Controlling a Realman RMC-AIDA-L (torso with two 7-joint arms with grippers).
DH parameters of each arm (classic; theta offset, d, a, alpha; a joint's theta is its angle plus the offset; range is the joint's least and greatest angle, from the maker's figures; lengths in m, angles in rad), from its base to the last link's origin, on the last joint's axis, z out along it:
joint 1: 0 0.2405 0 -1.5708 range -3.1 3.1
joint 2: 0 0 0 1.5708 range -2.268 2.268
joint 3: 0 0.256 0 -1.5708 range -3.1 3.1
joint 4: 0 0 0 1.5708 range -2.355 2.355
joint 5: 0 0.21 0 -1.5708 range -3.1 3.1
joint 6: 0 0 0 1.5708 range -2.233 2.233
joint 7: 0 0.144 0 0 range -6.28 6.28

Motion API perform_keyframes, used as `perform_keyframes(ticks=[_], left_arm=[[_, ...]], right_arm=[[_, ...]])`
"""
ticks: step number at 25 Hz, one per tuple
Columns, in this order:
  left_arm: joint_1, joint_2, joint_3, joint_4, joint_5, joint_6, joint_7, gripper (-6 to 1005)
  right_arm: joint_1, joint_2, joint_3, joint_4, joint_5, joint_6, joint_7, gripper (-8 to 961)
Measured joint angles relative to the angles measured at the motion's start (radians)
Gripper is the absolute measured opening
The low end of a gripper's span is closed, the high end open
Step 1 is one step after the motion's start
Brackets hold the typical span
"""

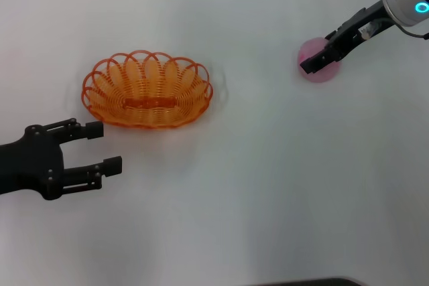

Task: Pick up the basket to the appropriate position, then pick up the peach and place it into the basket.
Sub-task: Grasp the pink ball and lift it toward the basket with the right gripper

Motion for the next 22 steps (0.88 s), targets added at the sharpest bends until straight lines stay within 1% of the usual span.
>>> perform_keyframes(ticks=[4,17,22], left_arm=[[-0.001,0.0,0.012,-0.001,0.0,0.0,-0.001,797],[-0.001,-0.001,0.014,-0.001,-0.003,0.008,-0.003,798],[-0.001,0.0,0.012,0.0,-0.005,0.008,-0.005,797]], right_arm=[[0.0,0.0,-0.001,0.001,0.0,0.001,0.0,884],[0.0,-0.001,-0.011,-0.004,0.0,-0.001,0.006,882],[0.0,-0.001,-0.01,-0.005,0.0,-0.004,0.007,864]])
